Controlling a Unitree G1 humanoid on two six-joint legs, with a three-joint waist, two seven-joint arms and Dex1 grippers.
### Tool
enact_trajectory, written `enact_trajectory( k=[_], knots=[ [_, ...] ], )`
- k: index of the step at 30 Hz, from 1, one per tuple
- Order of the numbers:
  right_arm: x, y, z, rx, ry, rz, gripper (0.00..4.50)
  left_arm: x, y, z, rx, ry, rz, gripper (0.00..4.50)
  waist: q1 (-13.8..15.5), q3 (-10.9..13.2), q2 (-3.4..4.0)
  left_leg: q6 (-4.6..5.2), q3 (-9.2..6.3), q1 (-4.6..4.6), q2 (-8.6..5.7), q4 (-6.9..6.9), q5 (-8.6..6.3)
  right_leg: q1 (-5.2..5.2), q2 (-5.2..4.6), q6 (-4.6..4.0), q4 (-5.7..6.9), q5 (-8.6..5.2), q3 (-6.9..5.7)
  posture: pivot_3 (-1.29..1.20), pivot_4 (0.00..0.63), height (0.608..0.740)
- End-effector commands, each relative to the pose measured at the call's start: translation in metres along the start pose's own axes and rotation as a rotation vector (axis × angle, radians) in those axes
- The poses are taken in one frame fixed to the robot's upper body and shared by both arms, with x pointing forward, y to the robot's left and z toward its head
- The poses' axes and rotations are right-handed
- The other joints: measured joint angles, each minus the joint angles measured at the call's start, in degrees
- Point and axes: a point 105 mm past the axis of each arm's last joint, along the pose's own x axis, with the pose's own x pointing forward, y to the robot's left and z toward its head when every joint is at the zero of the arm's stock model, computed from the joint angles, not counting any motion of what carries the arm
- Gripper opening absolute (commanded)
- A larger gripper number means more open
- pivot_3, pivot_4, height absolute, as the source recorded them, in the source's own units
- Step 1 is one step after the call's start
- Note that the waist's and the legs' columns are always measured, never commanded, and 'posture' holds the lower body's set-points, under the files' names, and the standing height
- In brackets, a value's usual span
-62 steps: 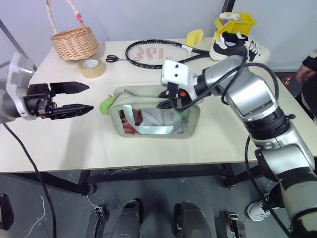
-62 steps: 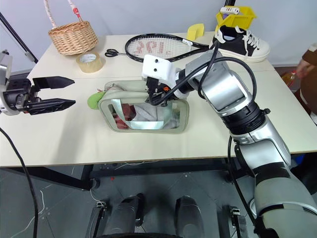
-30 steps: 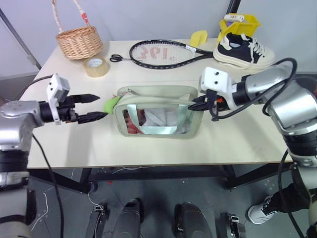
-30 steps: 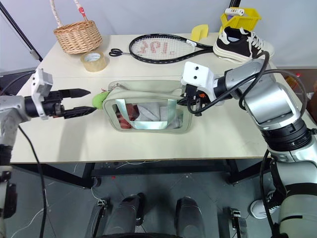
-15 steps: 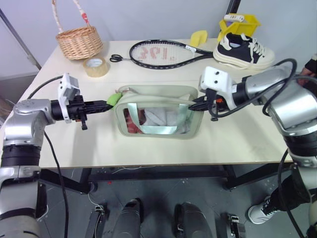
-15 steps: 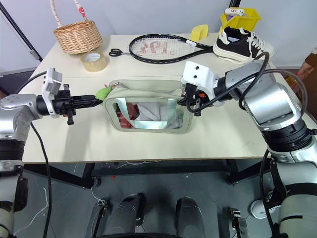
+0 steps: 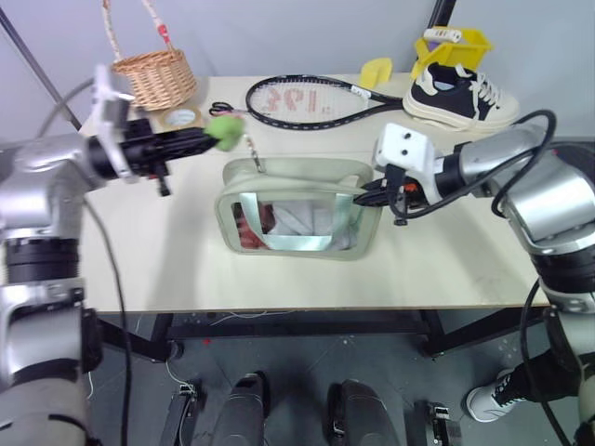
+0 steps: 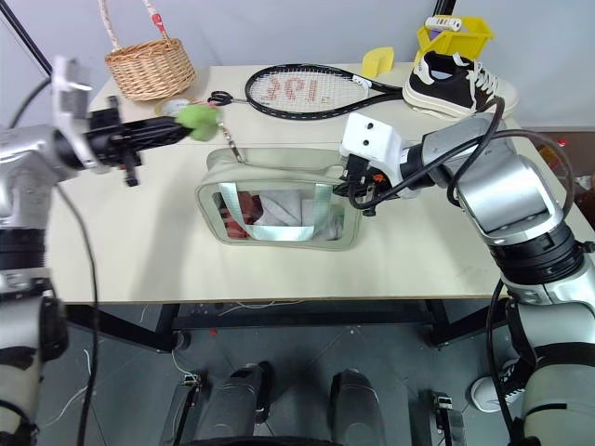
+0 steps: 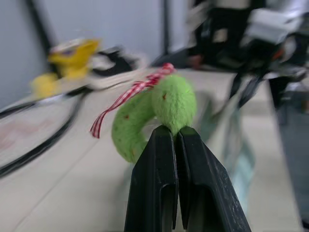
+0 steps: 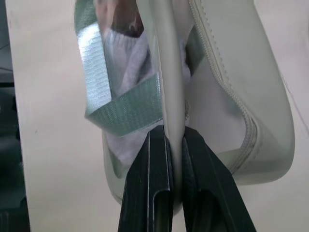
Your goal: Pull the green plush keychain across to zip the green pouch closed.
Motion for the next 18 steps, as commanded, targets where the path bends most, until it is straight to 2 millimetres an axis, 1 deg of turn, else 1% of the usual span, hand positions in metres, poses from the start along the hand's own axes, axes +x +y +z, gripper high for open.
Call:
enact_trajectory(
  k=[1, 3, 5, 6, 7, 8, 10, 12, 14, 16, 18],
  knots=[
    [-0.007, -0.005, 0.008, -0.020, -0.024, -0.040, 0.00, 0.011, -0.009, 0.001, 0.008, 0.042, -0.064, 0.32, -0.5, 0.0, 0.00, 0.00, 0.04, 0.00, 0.02, -0.04, 0.00, -0.08, 0.04, -0.02, 0.01, 0.01, 0.07, 0.00, 0.150, 0.738],
    [-0.007, -0.006, 0.008, -0.017, -0.025, -0.047, 0.00, 0.014, -0.007, -0.009, -0.008, 0.101, -0.054, 0.88, -0.6, 0.0, 0.00, 0.01, 0.07, 0.01, 0.17, -0.05, 0.00, -0.14, 0.20, -0.07, 0.02, 0.04, 0.13, 0.00, 0.150, 0.738],
    [-0.008, -0.006, 0.008, -0.014, -0.025, -0.053, 0.00, 0.012, -0.004, -0.013, 0.009, 0.137, -0.034, 1.86, -0.4, 0.0, 0.00, 0.01, 0.07, 0.05, 0.25, -0.08, 0.00, -0.14, 0.29, -0.14, 0.02, 0.09, 0.14, 0.00, 0.150, 0.738],
    [-0.008, -0.007, 0.008, -0.012, -0.025, -0.056, 0.00, 0.010, -0.001, -0.011, 0.021, 0.137, -0.016, 2.36, -0.3, 0.0, 0.00, 0.01, 0.07, 0.05, 0.30, -0.08, 0.00, -0.15, 0.33, -0.17, 0.02, 0.10, 0.14, 0.00, 0.150, 0.738],
    [-0.009, -0.006, 0.008, -0.010, -0.025, -0.058, 0.00, 0.008, 0.001, -0.008, 0.033, 0.135, 0.000, 2.96, -0.2, 0.0, 0.00, 0.01, 0.07, 0.04, 0.31, -0.07, 0.00, -0.15, 0.34, -0.20, 0.01, 0.12, 0.14, 0.00, 0.150, 0.738],
    [-0.009, -0.006, 0.007, -0.006, -0.023, -0.061, 0.00, 0.004, 0.003, -0.003, 0.052, 0.131, 0.016, 3.37, -0.2, 0.0, 0.00, 0.01, 0.07, 0.05, 0.31, -0.06, 0.00, -0.15, 0.34, -0.21, 0.01, 0.13, 0.14, 0.00, 0.150, 0.738],
    [-0.009, -0.006, 0.006, 0.000, -0.021, -0.065, 0.00, -0.007, 0.004, 0.003, 0.075, 0.131, 0.025, 4.39, -0.1, 0.0, 0.00, 0.01, 0.07, 0.04, 0.31, -0.05, 0.00, -0.15, 0.34, -0.23, 0.00, 0.14, 0.14, 0.00, 0.150, 0.738],
    [-0.009, -0.006, 0.005, 0.003, -0.019, -0.066, 0.00, -0.018, 0.004, 0.007, 0.094, 0.143, 0.028, 4.45, -0.2, 0.0, 0.01, 0.00, 0.07, 0.04, 0.32, -0.05, 0.00, -0.16, 0.34, -0.24, -0.01, 0.14, 0.14, 0.00, 0.150, 0.738],
    [-0.009, -0.006, 0.005, 0.005, -0.020, -0.066, 0.00, -0.031, 0.004, 0.006, 0.094, 0.172, 0.044, 4.45, -0.2, 0.0, 0.01, 0.00, 0.07, 0.04, 0.33, -0.06, 0.00, -0.17, 0.34, -0.24, -0.01, 0.14, 0.15, 0.00, 0.150, 0.738],
    [-0.009, -0.006, 0.005, 0.007, -0.021, -0.066, 0.00, -0.042, 0.000, 0.000, 0.085, 0.215, 0.045, 4.45, -0.2, 0.0, 0.01, 0.00, 0.08, 0.04, 0.33, -0.08, 0.00, -0.18, 0.34, -0.24, -0.02, 0.14, 0.15, 0.00, 0.150, 0.738],
    [-0.009, -0.006, 0.004, 0.008, -0.022, -0.067, 0.00, -0.049, -0.007, -0.011, 0.054, 0.259, 0.025, 4.45, -0.2, 0.0, 0.01, 0.00, 0.09, 0.04, 0.33, -0.08, 0.00, -0.18, 0.34, -0.25, -0.03, 0.14, 0.16, 0.00, 0.150, 0.738]
  ],
)
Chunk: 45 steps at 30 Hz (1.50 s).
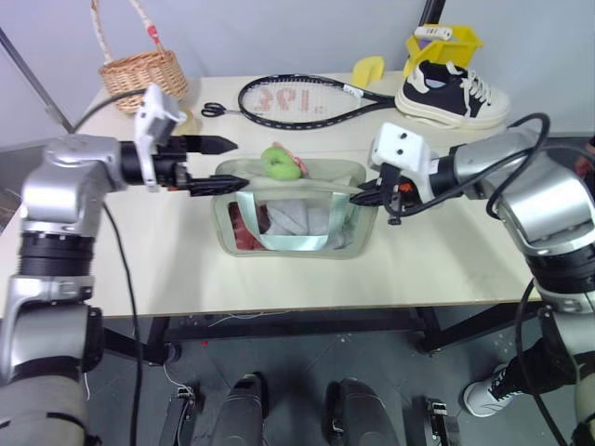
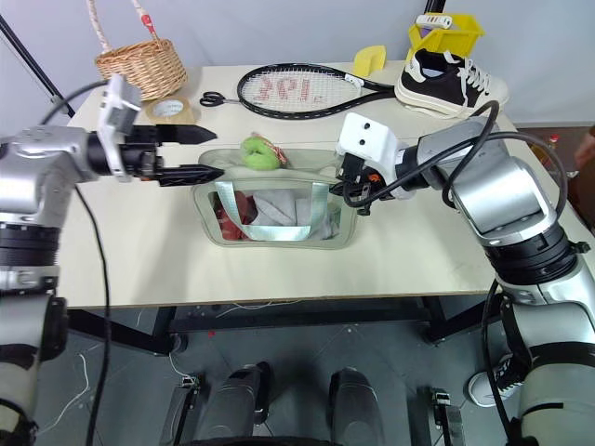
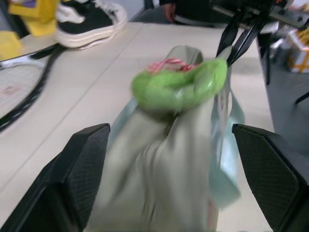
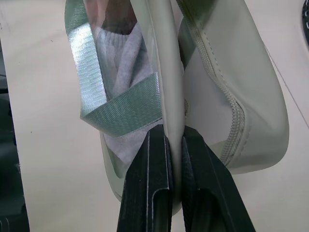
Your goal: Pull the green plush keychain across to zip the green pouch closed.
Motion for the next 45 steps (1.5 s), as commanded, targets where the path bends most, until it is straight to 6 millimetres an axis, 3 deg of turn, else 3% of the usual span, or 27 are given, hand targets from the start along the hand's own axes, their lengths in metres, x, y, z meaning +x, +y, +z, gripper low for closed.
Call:
enact_trajectory(
  k=[1, 3, 10, 12, 15, 19, 21, 22, 27, 31, 33, 40, 45],
  knots=[
    [-0.010, -0.004, 0.008, -0.023, -0.031, -0.037, 0.00, -0.008, -0.013, -0.008, 0.002, 0.032, -0.046, 4.23, 0.0, 0.0, 0.00, 0.00, 0.01, 0.00, 0.00, 0.00, 0.00, 0.00, 0.00, -0.01, 0.00, 0.00, 0.01, 0.00, 0.150, 0.738],
    [-0.009, -0.004, 0.008, -0.023, -0.032, -0.036, 0.00, -0.004, -0.019, -0.019, -0.008, 0.055, -0.064, 3.61, 0.2, 0.0, 0.00, 0.00, 0.01, 0.00, 0.01, 0.01, 0.00, 0.00, 0.00, -0.02, -0.01, 0.01, 0.01, 0.00, 0.150, 0.738],
    [-0.011, -0.007, 0.011, -0.028, -0.039, -0.044, 0.00, 0.009, -0.015, -0.033, -0.001, 0.082, -0.016, 0.12, 0.2, 0.0, 0.00, 0.00, 0.02, -0.02, 0.01, 0.02, 0.00, -0.01, 0.00, -0.05, -0.01, 0.03, 0.01, 0.00, 0.150, 0.738],
    [-0.012, -0.006, 0.014, -0.038, -0.059, -0.036, 0.00, 0.010, -0.011, -0.034, 0.013, 0.092, 0.005, 0.05, 0.2, 0.0, 0.00, 0.00, 0.02, -0.03, 0.02, 0.02, 0.00, -0.02, 0.01, -0.05, -0.01, 0.03, 0.01, 0.00, 0.150, 0.738],
    [-0.019, 0.000, 0.023, -0.047, -0.123, -0.001, 1.16, 0.012, -0.006, -0.037, 0.016, 0.107, 0.043, 0.00, 0.4, 0.0, 0.00, 0.00, 0.03, -0.03, 0.02, 0.02, 0.00, -0.01, 0.01, -0.05, -0.01, 0.04, 0.01, 0.00, 0.150, 0.738],
    [-0.046, -0.001, 0.078, -0.019, -0.439, 0.048, 3.12, 0.015, -0.010, -0.033, 0.015, 0.081, 0.014, 0.00, 0.2, 0.0, 0.03, 0.00, 0.05, -0.01, 0.03, 0.03, 0.00, 0.01, 0.01, -0.05, -0.01, 0.04, 0.02, 0.00, 0.150, 0.738],
    [-0.041, -0.007, 0.095, -0.010, -0.487, 0.029, 4.15, 0.016, -0.011, -0.032, 0.016, 0.076, 0.014, 0.00, 0.1, 0.0, 0.04, 0.00, 0.06, 0.02, 0.03, 0.02, 0.00, -0.01, 0.01, -0.08, 0.03, 0.06, 0.03, 0.00, 0.150, 0.738],
    [-0.033, -0.009, 0.098, -0.011, -0.475, 0.020, 4.42, 0.017, -0.011, -0.031, 0.018, 0.076, 0.015, 0.00, 0.2, 0.0, 0.03, 0.00, 0.05, 0.04, 0.08, 0.03, 0.00, 0.00, 0.06, -0.08, 0.06, 0.07, 0.03, 0.00, 0.150, 0.738],
    [0.014, -0.004, 0.103, -0.069, -0.355, 0.034, 4.42, 0.017, -0.013, -0.031, 0.018, 0.073, 0.017, 0.00, 0.2, 0.0, 0.01, 0.00, 0.06, 0.03, 0.08, 0.04, 0.00, 0.01, 0.07, -0.10, 0.03, 0.07, 0.04, 0.00, 0.150, 0.738],
    [0.030, -0.001, 0.093, -0.086, -0.267, 0.050, 4.42, 0.016, -0.013, -0.031, 0.017, 0.073, 0.025, 0.00, 0.4, 0.0, 0.02, 0.00, 0.06, -0.11, 0.07, 0.04, 0.01, -0.10, 0.07, -0.10, 0.02, 0.07, 0.05, 0.00, 0.150, 0.738],
    [0.032, -0.003, 0.091, -0.089, -0.246, 0.040, 3.63, 0.014, -0.013, -0.031, 0.015, 0.074, 0.028, 0.00, 0.3, 0.0, 0.01, 0.00, 0.08, -0.11, 0.06, 0.03, 0.00, -0.09, 0.07, -0.09, 0.00, 0.08, 0.05, 0.00, 0.150, 0.738],
    [0.019, -0.012, 0.094, -0.009, -0.279, 0.027, 0.04, 0.010, -0.011, -0.031, 0.023, 0.083, 0.041, 0.00, 0.2, 0.0, 0.02, 0.00, 0.08, -0.06, 0.07, 0.02, 0.00, -0.09, 0.08, -0.10, 0.04, 0.08, 0.05, 0.00, 0.150, 0.738],
    [0.011, -0.028, 0.083, 0.115, -0.272, -0.049, 0.01, 0.010, -0.007, -0.032, 0.033, 0.093, 0.049, 0.00, 0.2, 0.0, 0.02, 0.00, 0.08, -0.05, 0.07, 0.02, 0.00, -0.09, 0.08, -0.10, 0.04, 0.08, 0.05, 0.00, 0.150, 0.738]
  ],
)
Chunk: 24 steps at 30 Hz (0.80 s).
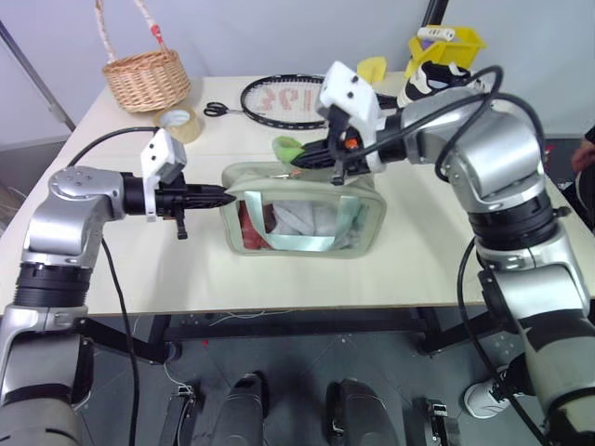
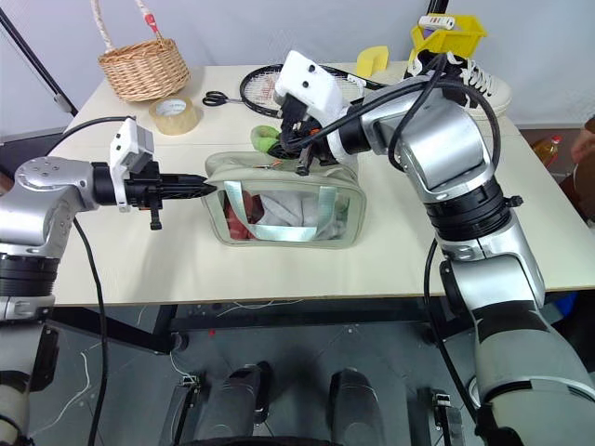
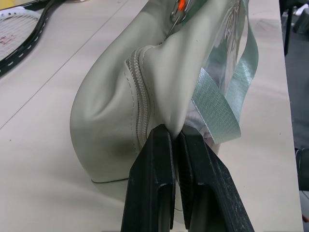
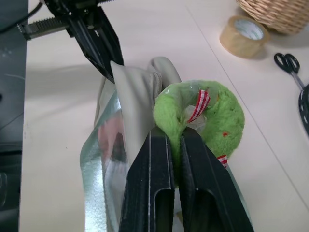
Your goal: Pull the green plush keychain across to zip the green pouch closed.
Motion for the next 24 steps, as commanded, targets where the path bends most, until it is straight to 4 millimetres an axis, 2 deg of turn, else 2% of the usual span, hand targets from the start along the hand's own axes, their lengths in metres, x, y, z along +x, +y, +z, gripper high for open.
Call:
enact_trajectory(
  k=[1, 3, 6, 10, 12, 13, 15, 16, 20, 24],
  knots=[
    [-0.026, -0.028, 0.004, 0.064, -0.035, -0.158, 0.01, -0.006, 0.005, 0.007, 0.041, 0.001, 0.022, 0.00, 0.0, 0.0, 0.00, 0.00, 0.00, 0.00, 0.00, 0.00, 0.00, 0.00, 0.00, 0.00, 0.00, 0.00, 0.00, 0.00, 0.150, 0.738],
    [-0.048, -0.050, -0.011, 0.109, -0.005, -0.288, 0.01, -0.007, 0.006, 0.006, 0.040, 0.000, 0.030, 0.00, 0.3, 0.0, 0.00, 0.00, 0.00, -0.01, 0.00, 0.00, 0.00, 0.00, 0.00, 0.00, 0.00, 0.00, 0.00, 0.00, 0.150, 0.738],
    [-0.087, -0.075, -0.043, 0.142, 0.098, -0.467, 0.01, -0.009, 0.007, 0.005, 0.033, 0.001, 0.041, 0.00, 0.6, 0.0, -0.01, 0.00, 0.02, -0.03, -0.01, 0.01, 0.00, 0.02, -0.01, 0.00, -0.06, 0.00, 0.00, 0.00, 0.150, 0.738],
    [-0.153, -0.090, -0.089, 0.154, 0.270, -0.681, 0.01, -0.013, 0.007, 0.002, 0.022, 0.002, 0.058, 0.00, 0.3, 0.0, 0.00, 0.00, 0.07, -0.04, -0.01, -0.03, 0.00, 0.00, -0.01, 0.00, -0.12, 0.00, 0.02, 0.00, 0.150, 0.738],
    [-0.179, -0.092, -0.110, 0.146, 0.374, -0.766, 0.01, -0.014, 0.006, 0.001, 0.014, -0.001, 0.059, 0.00, -0.2, 0.0, 0.02, 0.00, 0.16, 0.00, 0.00, -0.08, 0.00, -0.04, -0.01, 0.00, -0.09, 0.00, 0.12, 0.00, 0.150, 0.738],
    [-0.185, -0.090, -0.121, 0.141, 0.424, -0.784, 0.01, -0.015, 0.006, 0.001, 0.012, -0.002, 0.062, 0.00, -0.5, 0.0, 0.04, 0.01, 0.25, 0.08, 0.02, -0.09, -0.01, -0.05, 0.00, 0.00, -0.07, 0.00, 0.20, 0.00, 0.150, 0.738],
    [-0.188, -0.086, -0.132, 0.131, 0.475, -0.778, 0.01, -0.015, 0.006, 0.001, 0.009, -0.003, 0.068, 0.00, -0.7, 0.0, 0.04, 0.02, 0.34, 0.10, 0.05, -0.14, -0.01, -0.11, 0.02, 0.00, -0.05, 0.00, 0.31, 0.00, 0.150, 0.738],
    [-0.181, -0.080, -0.140, 0.121, 0.499, -0.744, 0.01, -0.016, 0.005, 0.002, 0.006, -0.006, 0.069, 0.00, -1.0, 0.0, 0.04, 0.03, 0.37, 0.11, 0.06, -0.14, -0.02, -0.12, 0.03, 0.00, -0.05, 0.00, 0.34, 0.00, 0.150, 0.738],
    [-0.134, -0.043, -0.171, 0.070, 0.576, -0.549, 0.01, -0.016, 0.004, 0.002, 0.000, -0.011, 0.071, 0.00, -1.3, 0.0, 0.03, 0.04, 0.45, 0.10, 0.08, -0.09, -0.02, -0.13, 0.02, 0.01, -0.04, 0.00, 0.38, 0.00, 0.150, 0.738],
    [-0.085, -0.010, -0.190, 0.051, 0.566, -0.428, 0.01, -0.017, 0.002, 0.004, -0.006, -0.019, 0.077, 0.00, -1.7, 0.0, 0.02, 0.04, 0.50, 0.13, 0.09, -0.06, -0.02, -0.12, 0.03, 0.01, -0.04, 0.00, 0.44, 0.00, 0.150, 0.738]
  ],
)
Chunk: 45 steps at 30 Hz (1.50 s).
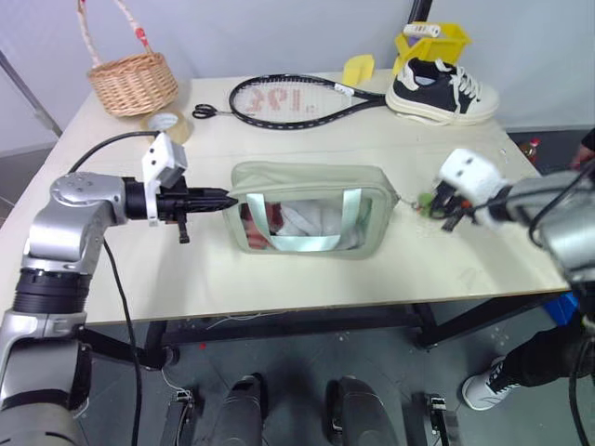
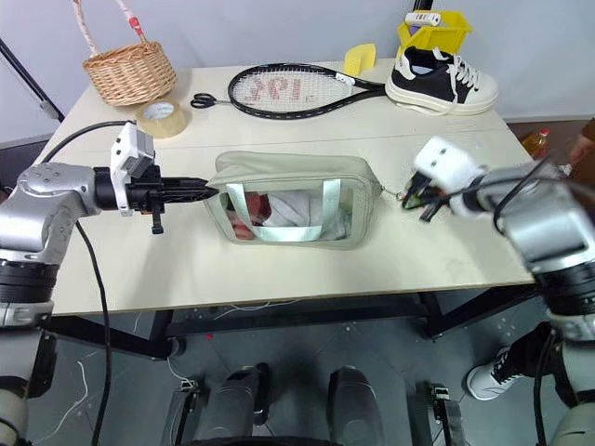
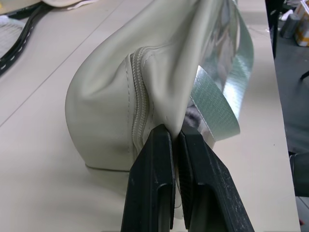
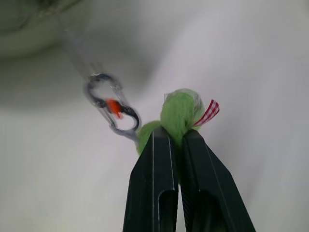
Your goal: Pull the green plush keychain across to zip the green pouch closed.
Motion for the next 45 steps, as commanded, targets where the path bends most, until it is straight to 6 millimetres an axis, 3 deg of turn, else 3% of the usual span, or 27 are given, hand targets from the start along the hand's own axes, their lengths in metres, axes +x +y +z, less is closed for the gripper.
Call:
enact_trajectory(
  k=[1, 4, 6, 9, 12, 16, 20, 22, 26, 29, 34, 36, 40, 45],
  knots=[
    [0.018, 0.030, 0.004, -0.055, -0.006, 0.032, 0.01, -0.015, 0.007, 0.007, 0.013, -0.005, 0.071, 0.00, -0.1, 0.0, 0.00, 0.00, 0.02, 0.01, 0.01, 0.00, 0.00, -0.01, 0.00, 0.00, 0.00, 0.00, 0.01, 0.00, 0.150, 0.738],
    [0.027, 0.056, 0.006, -0.071, -0.022, 0.099, 0.01, -0.013, 0.005, 0.008, 0.013, -0.010, 0.068, 0.00, 0.1, 0.0, 0.00, 0.00, 0.03, 0.01, 0.01, 0.03, 0.00, 0.00, 0.01, 0.00, 0.01, 0.00, 0.03, 0.00, 0.150, 0.738],
    [0.031, 0.061, 0.002, -0.092, -0.008, 0.099, 0.01, -0.012, 0.004, 0.009, 0.010, -0.014, 0.064, 0.00, 0.2, 0.0, -0.05, 0.00, 0.05, 0.02, 0.01, 0.04, 0.00, 0.03, 0.00, 0.00, 0.00, 0.00, 0.05, 0.00, 0.150, 0.738],
    [0.033, 0.057, -0.006, -0.110, 0.022, 0.075, 0.01, -0.011, 0.002, 0.009, 0.010, -0.015, 0.056, 0.00, 0.2, 0.0, -0.07, 0.00, 0.05, 0.08, 0.01, 0.05, 0.00, 0.09, 0.00, 0.00, -0.01, 0.00, 0.05, 0.00, 0.150, 0.738],
    [0.029, 0.044, -0.001, -0.070, -0.003, 0.045, 0.01, -0.010, 0.002, 0.010, 0.013, -0.014, 0.050, 0.00, 0.2, 0.0, -0.07, 0.00, 0.05, 0.11, 0.01, 0.06, 0.00, 0.11, 0.00, -0.02, -0.01, 0.01, 0.05, 0.00, 0.150, 0.738],
    [0.004, 0.014, 0.024, 0.055, -0.130, 0.026, 1.42, -0.010, 0.000, 0.013, 0.021, -0.019, 0.035, 0.00, 0.4, 0.0, -0.06, 0.00, 0.07, 0.08, 0.01, 0.09, 0.00, 0.10, 0.00, -0.02, 0.00, 0.03, 0.06, 0.00, 0.150, 0.738],
    [-0.028, -0.023, 0.052, 0.149, -0.291, -0.012, 3.46, -0.008, -0.008, 0.016, 0.027, -0.029, 0.011, 0.00, 0.4, 0.0, -0.04, 0.00, 0.11, 0.06, 0.01, 0.07, 0.00, 0.07, 0.00, -0.01, -0.02, 0.04, 0.08, 0.00, 0.150, 0.738],
    [-0.042, -0.029, 0.061, 0.147, -0.350, 0.006, 4.44, -0.009, -0.010, 0.016, 0.025, -0.031, 0.008, 0.00, 0.7, 0.0, -0.05, 0.00, 0.13, 0.05, 0.01, 0.05, 0.00, 0.06, 0.00, -0.01, -0.04, 0.04, 0.10, 0.00, 0.150, 0.738],
    [-0.064, -0.025, 0.076, 0.094, -0.465, 0.076, 4.44, -0.012, -0.018, 0.016, -0.011, -0.037, -0.011, 0.00, 1.4, 0.0, -0.05, 0.01, 0.19, 0.06, 0.02, 0.04, -0.01, 0.05, 0.00, 0.00, -0.07, 0.04, 0.13, 0.00, 0.150, 0.738],
    [-0.068, -0.020, 0.082, 0.086, -0.509, 0.126, 4.50, -0.015, -0.019, 0.020, -0.042, -0.051, -0.015, 0.99, 1.6, 0.0, -0.05, 0.01, 0.20, 0.07, 0.02, 0.06, -0.01, 0.06, 0.00, -0.01, -0.07, 0.04, 0.14, 0.00, 0.150, 0.738],
    [-0.068, -0.009, 0.080, 0.047, -0.521, 0.193, 4.50, -0.040, -0.025, 0.035, -0.035, -0.079, -0.056, 3.65, 1.6, 0.0, -0.05, 0.01, 0.22, 0.05, 0.02, 0.06, -0.01, 0.04, 0.00, -0.01, -0.08, 0.05, 0.17, 0.00, 0.150, 0.738],
    [-0.072, -0.007, 0.081, 0.031, -0.536, 0.212, 4.50, -0.053, -0.025, 0.035, 0.013, -0.033, -0.053, 4.39, 1.6, 0.0, -0.04, 0.01, 0.24, 0.03, 0.02, 0.06, -0.01, 0.00, 0.00, -0.02, -0.08, 0.05, 0.19, 0.00, 0.150, 0.738],
    [-0.088, 0.003, 0.086, -0.001, -0.600, 0.292, 4.50, -0.074, -0.025, 0.040, -0.005, -0.023, -0.064, 4.39, 1.6, 0.0, -0.02, 0.01, 0.29, 0.04, 0.02, 0.04, -0.01, -0.02, 0.00, -0.02, -0.08, 0.05, 0.21, 0.00, 0.150, 0.738],
    [-0.102, 0.018, 0.083, -0.039, -0.610, 0.392, 4.50, -0.084, -0.033, 0.046, -0.010, -0.025, -0.100, 4.39, 1.8, 0.0, -0.02, 0.00, 0.29, 0.02, 0.03, 0.07, -0.02, 0.00, -0.01, -0.03, -0.13, 0.04, 0.22, 0.00, 0.150, 0.738]
  ],
)
